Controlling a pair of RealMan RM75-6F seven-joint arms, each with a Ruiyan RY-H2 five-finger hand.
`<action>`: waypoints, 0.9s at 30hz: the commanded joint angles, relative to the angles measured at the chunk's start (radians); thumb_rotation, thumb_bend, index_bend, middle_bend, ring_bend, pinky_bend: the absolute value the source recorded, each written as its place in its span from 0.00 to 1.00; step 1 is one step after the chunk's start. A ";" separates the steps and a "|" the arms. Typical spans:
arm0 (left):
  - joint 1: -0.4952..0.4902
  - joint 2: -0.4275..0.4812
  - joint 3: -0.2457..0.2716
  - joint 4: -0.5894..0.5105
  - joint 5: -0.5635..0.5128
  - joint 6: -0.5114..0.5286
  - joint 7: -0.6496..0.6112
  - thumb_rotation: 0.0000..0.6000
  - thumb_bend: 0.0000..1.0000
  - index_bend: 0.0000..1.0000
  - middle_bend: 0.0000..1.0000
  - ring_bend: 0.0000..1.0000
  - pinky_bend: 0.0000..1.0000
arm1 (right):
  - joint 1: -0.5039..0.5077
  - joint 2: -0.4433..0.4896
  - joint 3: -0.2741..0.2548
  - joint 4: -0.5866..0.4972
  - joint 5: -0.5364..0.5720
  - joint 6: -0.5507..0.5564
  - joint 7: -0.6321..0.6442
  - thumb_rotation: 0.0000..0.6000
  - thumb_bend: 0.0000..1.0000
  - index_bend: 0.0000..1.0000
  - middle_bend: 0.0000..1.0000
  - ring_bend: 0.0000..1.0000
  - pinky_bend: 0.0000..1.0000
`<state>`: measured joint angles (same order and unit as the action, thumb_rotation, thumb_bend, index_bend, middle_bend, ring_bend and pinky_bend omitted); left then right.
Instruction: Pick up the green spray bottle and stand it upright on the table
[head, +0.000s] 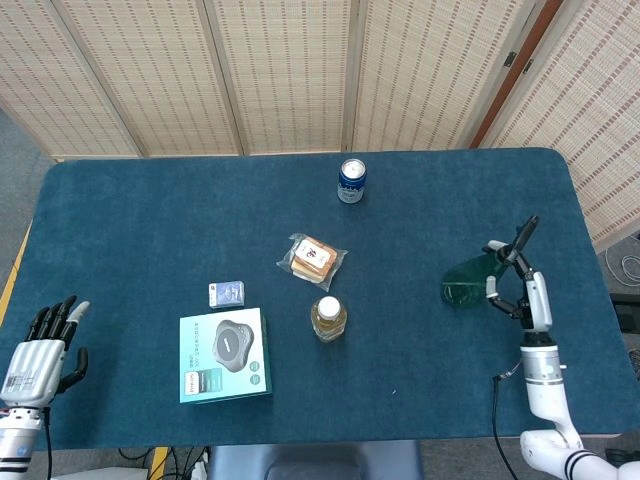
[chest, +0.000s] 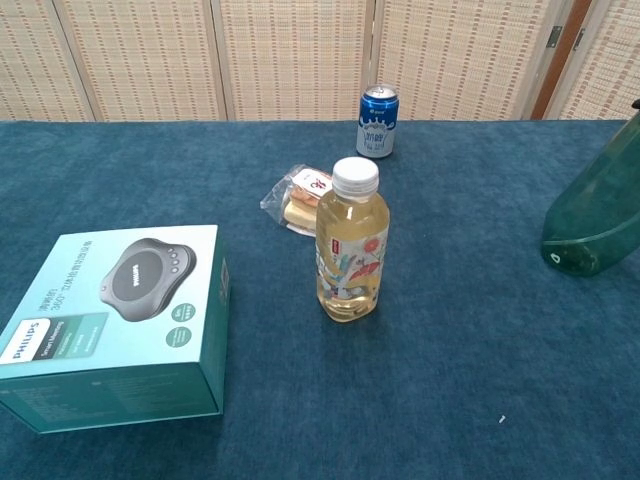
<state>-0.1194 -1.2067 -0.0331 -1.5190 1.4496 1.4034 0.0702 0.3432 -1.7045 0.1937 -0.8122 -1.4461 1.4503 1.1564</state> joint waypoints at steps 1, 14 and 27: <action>0.001 0.000 0.001 0.000 0.000 0.001 -0.001 1.00 0.59 0.05 0.00 0.00 0.00 | 0.000 -0.003 -0.001 0.004 -0.001 -0.003 0.000 1.00 0.44 0.45 0.51 0.30 0.35; 0.006 0.001 0.003 -0.005 0.000 0.010 0.004 1.00 0.59 0.05 0.00 0.00 0.00 | -0.002 -0.009 -0.007 0.020 -0.015 -0.004 0.005 1.00 0.42 0.45 0.47 0.31 0.35; 0.009 -0.002 0.006 -0.010 -0.003 0.011 0.018 1.00 0.59 0.05 0.00 0.00 0.00 | -0.014 -0.005 -0.010 0.029 -0.024 0.017 0.020 1.00 0.40 0.42 0.38 0.24 0.35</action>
<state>-0.1103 -1.2085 -0.0274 -1.5293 1.4464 1.4144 0.0882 0.3299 -1.7091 0.1837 -0.7841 -1.4694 1.4662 1.1752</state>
